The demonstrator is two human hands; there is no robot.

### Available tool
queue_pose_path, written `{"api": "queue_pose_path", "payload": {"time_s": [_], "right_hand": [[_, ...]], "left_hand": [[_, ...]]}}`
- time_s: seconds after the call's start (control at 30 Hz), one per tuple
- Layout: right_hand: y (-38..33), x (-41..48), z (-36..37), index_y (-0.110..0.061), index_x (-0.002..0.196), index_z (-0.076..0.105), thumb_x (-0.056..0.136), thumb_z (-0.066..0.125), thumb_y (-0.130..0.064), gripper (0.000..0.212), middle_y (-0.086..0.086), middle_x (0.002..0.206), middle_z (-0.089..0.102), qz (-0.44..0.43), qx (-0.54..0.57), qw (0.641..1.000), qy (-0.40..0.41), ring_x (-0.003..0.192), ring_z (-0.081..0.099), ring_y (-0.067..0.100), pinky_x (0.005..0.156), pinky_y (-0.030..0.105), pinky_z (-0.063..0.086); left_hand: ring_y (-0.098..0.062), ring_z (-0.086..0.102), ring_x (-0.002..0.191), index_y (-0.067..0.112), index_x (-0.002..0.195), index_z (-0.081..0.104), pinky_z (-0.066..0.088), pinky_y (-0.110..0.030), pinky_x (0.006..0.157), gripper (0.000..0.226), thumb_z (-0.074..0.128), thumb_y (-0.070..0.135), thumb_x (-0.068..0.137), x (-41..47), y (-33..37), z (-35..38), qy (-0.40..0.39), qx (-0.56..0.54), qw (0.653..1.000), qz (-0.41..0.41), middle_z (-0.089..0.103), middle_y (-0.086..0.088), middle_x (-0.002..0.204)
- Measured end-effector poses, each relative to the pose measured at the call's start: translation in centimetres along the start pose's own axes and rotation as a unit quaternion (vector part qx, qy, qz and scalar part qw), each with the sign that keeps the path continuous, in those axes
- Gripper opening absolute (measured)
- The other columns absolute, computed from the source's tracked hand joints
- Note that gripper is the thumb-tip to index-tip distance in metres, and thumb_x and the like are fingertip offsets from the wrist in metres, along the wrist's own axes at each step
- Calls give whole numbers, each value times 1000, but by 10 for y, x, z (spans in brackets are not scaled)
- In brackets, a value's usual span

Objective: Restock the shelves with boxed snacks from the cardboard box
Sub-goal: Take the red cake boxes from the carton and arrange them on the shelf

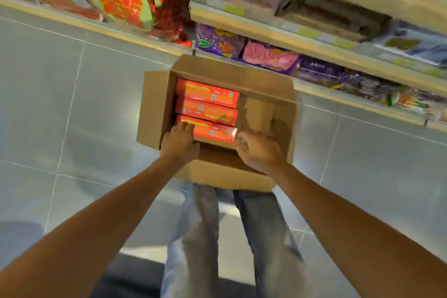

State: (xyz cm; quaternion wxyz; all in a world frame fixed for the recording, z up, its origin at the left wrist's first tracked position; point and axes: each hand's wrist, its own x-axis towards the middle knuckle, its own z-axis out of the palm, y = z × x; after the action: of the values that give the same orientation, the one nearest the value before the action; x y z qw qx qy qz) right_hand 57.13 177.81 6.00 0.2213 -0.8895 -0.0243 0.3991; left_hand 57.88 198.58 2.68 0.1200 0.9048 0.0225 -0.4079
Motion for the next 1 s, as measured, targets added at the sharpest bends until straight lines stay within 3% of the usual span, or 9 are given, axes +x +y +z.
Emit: {"api": "queue_pose_path", "payload": {"time_s": [0.17,0.37,0.5,0.6,0.7,0.87,1.0], "right_hand": [[46,97,106,-16,142,34,92,52,-35,56,4,143,40,-1,-33,999,6,131,39,24,100,36,37],[73,180,191,-5,135,41,79,73,-23,67,18,137,40,-2,-82,994,69,124,40,34,103,47,39],[78,204,221,-3,128,46,64,83,-16,75,20,127,48,-8,-146,983,108,114,47,35,96,47,44],[79,211,231,-6,124,47,62,84,-18,73,17,120,51,-3,-191,973,131,109,51,32,90,45,46],[80,213,229,-6,122,49,64,82,-18,68,16,116,53,-14,-207,969,132,106,51,30,88,44,47],[77,192,202,-8,133,39,72,77,-23,74,16,132,41,-39,-176,981,69,123,38,32,103,45,37],[70,152,158,-12,136,34,76,74,-29,74,12,137,38,-45,-149,986,53,127,35,28,107,41,32]], "left_hand": [[-30,26,138,12,144,23,24,-42,112,67,53,19,85,86,-35,91,19,93,995,22,23,-11,151],[-31,21,139,12,144,17,17,-50,114,69,53,19,85,167,-55,151,43,214,974,65,22,-12,148],[-30,31,133,15,136,14,24,-47,113,64,55,21,88,185,-58,171,78,278,955,74,30,-11,140],[-28,38,128,14,130,16,31,-44,110,61,59,21,87,191,-60,178,108,291,947,82,36,-10,135],[-29,40,126,14,131,23,33,-43,108,65,65,23,83,193,-61,174,90,273,953,99,38,-11,135],[-30,40,123,13,131,28,32,-44,108,68,69,32,79,175,-57,155,52,271,951,138,38,-12,134],[-26,42,125,12,131,31,30,-41,110,70,71,31,76,144,-35,119,16,237,957,167,45,-8,134]]}}
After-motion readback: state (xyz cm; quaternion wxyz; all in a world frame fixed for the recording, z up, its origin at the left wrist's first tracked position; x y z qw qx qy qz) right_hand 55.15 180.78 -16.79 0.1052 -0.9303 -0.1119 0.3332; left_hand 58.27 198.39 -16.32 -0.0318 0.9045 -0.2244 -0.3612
